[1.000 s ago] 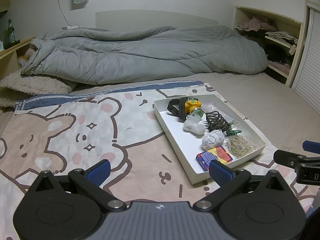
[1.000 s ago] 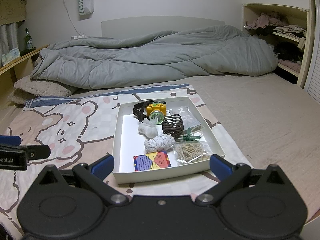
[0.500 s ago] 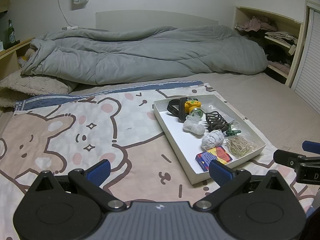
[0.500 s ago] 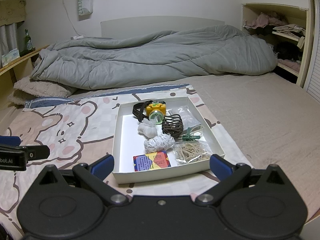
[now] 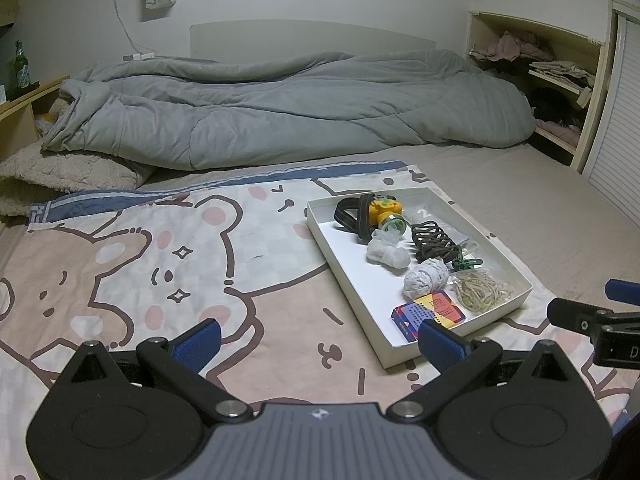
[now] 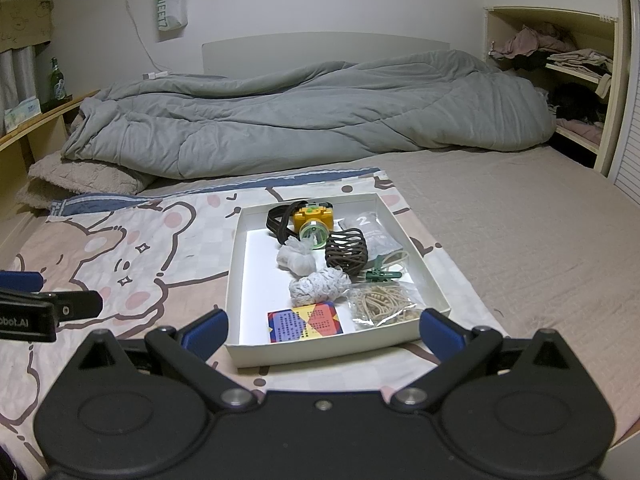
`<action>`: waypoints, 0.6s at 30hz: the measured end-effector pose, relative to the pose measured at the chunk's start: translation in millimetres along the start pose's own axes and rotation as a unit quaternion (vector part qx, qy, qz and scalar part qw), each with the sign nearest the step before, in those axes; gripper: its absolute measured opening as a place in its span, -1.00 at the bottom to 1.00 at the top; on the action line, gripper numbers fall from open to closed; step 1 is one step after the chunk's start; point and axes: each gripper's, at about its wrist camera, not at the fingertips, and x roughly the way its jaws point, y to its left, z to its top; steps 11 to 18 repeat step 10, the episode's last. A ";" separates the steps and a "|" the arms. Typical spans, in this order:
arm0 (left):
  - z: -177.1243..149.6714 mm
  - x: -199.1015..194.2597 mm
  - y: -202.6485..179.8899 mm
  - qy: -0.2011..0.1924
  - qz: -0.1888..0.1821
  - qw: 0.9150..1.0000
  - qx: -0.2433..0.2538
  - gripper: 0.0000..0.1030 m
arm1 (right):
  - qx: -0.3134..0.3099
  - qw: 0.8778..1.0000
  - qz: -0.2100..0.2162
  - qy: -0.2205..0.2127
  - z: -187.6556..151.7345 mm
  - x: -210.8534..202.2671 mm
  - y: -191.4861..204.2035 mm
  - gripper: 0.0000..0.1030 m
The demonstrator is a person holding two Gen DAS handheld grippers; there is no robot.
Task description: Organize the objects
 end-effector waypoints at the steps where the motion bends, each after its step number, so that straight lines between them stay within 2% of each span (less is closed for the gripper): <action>1: -0.1 0.1 -0.2 0.000 0.000 1.000 0.000 1.00 | 0.000 1.000 0.000 0.000 0.0 0.0 -0.2 1.00; 18: -0.7 0.0 -1.5 -0.001 0.003 1.000 0.002 1.00 | 0.000 1.000 0.000 0.000 -0.2 0.1 0.0 1.00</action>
